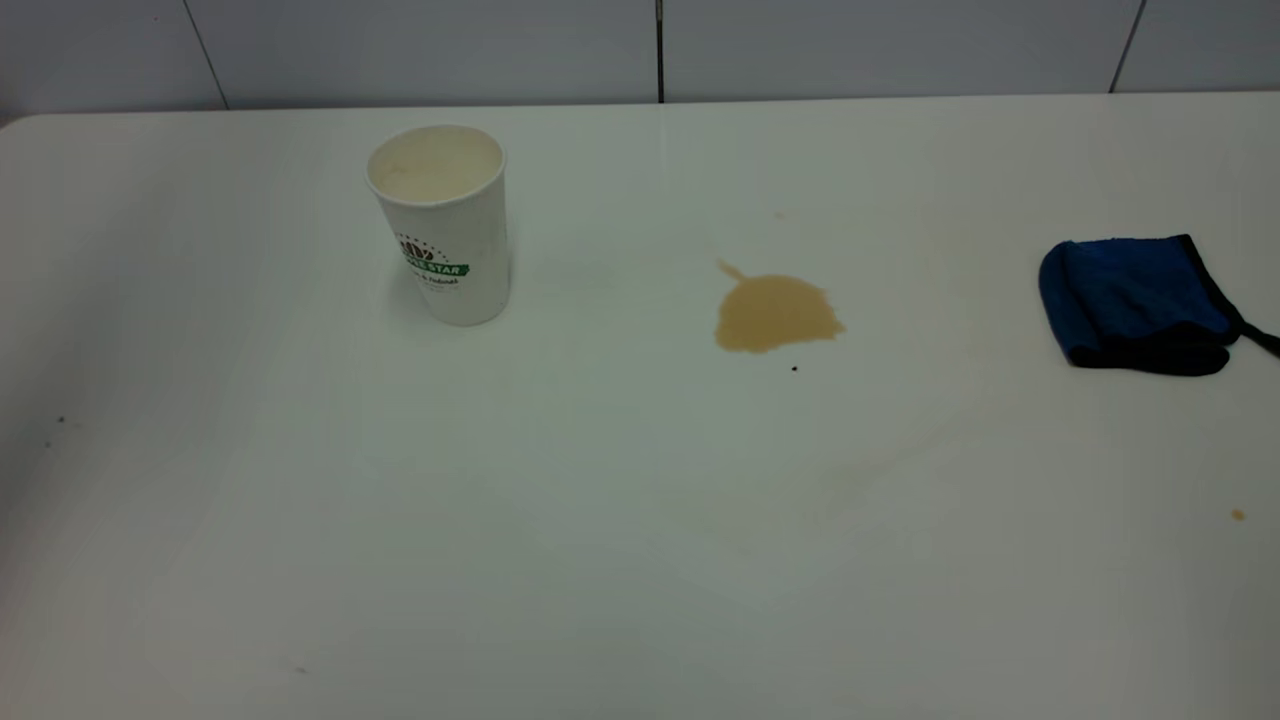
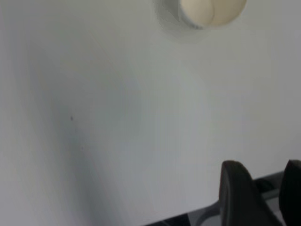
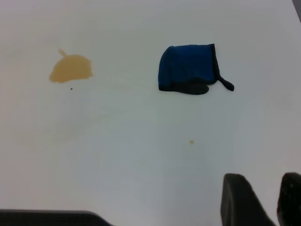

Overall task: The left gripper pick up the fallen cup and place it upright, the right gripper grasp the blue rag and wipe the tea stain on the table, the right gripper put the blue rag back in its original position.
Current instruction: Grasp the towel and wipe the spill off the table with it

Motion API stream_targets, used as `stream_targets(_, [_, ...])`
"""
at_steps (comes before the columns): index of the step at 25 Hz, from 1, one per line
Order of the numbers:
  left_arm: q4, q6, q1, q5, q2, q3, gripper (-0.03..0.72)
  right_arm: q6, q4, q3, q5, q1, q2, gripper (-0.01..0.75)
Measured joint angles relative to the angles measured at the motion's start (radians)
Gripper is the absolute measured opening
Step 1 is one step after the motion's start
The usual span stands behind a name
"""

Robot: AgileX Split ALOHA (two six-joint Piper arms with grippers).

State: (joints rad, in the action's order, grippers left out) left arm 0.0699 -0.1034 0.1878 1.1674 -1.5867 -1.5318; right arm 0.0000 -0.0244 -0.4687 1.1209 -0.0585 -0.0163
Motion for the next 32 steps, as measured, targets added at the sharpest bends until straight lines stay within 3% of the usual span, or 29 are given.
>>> stream_targets(15, [-0.07,0.029,0.0,0.0,0.397,0.775,0.239,0.0,0.0,0.0,0.0,0.0,0.0,0.238])
stream_targets(18, [-0.056,0.029,-0.015,0.0,0.561,0.848,0.239,0.0,0.0,0.0,0.0,0.0,0.0,0.238])
stream_targets(26, [-0.046,0.03,-0.175,-0.01,1.121,0.896,0.239,0.0,0.0,0.0,0.0,0.0,0.0,0.238])
stream_targets(32, [-0.035,0.03,-0.286,-0.006,1.406,0.897,0.239,0.0,0.0,0.0,0.0,0.0,0.0,0.238])
